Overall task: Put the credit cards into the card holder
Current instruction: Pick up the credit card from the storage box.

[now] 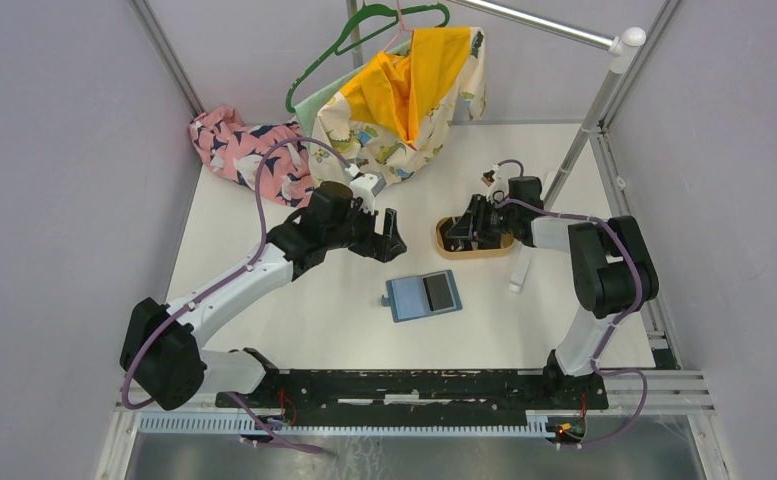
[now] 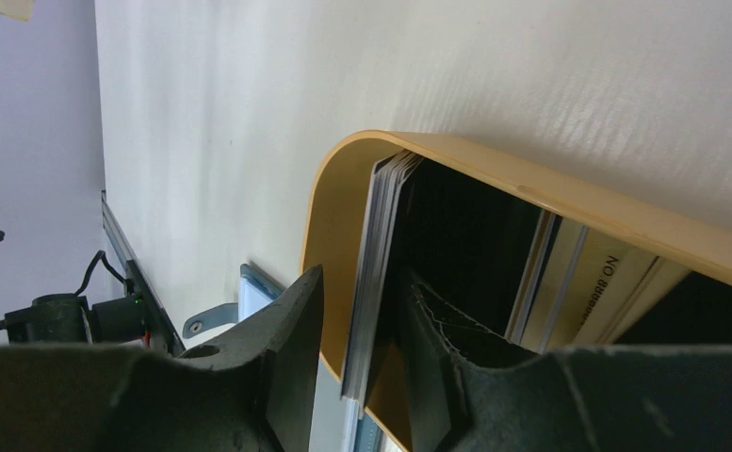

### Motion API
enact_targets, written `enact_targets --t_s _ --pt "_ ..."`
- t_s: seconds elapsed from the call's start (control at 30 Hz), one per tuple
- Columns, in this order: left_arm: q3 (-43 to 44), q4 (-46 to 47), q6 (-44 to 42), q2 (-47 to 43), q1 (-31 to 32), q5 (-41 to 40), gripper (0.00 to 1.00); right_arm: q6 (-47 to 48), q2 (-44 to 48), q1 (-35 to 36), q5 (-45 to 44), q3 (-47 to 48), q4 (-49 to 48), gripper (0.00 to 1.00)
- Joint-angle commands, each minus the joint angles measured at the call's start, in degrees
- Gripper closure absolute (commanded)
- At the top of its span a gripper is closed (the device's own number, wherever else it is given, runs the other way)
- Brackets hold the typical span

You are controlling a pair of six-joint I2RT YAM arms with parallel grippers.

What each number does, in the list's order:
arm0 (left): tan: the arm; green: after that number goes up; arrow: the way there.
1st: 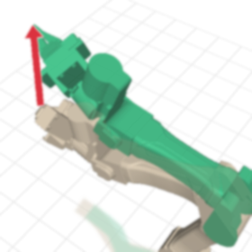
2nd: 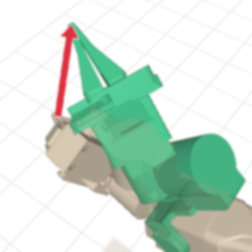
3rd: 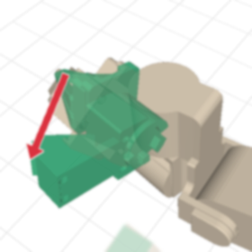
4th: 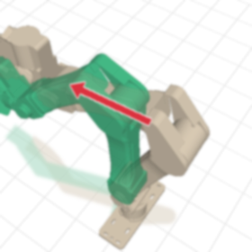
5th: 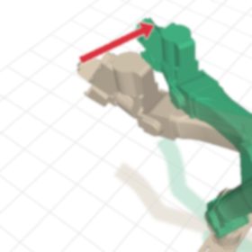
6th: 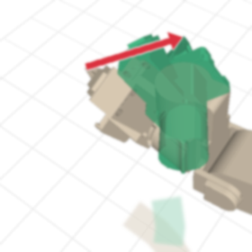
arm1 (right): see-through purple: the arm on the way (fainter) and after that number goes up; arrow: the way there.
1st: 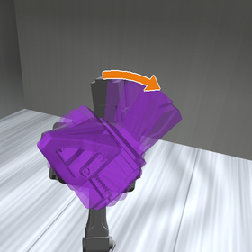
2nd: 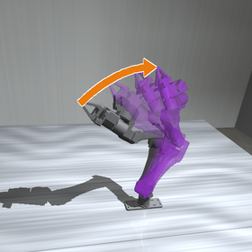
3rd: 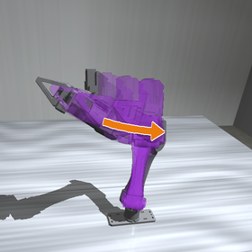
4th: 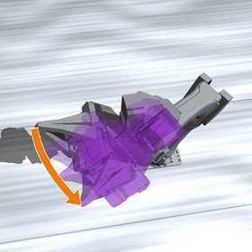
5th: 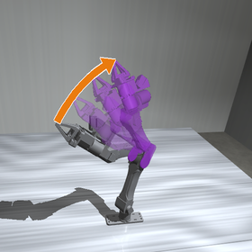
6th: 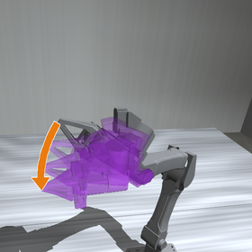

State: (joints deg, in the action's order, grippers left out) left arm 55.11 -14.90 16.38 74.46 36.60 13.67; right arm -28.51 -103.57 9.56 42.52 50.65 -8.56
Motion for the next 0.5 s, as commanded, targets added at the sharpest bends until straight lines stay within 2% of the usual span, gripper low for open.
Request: enact_targets --t_s 0.0,0.47 --pt "2.36 0.64 -2.58 -0.11 -0.19 0.59 0.09 -1.44 0.74 -0.35 3.37 0.63 -2.74 0.60" --pt "2.39 0.48 -2.67 -0.35 -0.21 0.56 0.08 0.88 0.56 -2.42 2.13 1.25 0.34 0.61"
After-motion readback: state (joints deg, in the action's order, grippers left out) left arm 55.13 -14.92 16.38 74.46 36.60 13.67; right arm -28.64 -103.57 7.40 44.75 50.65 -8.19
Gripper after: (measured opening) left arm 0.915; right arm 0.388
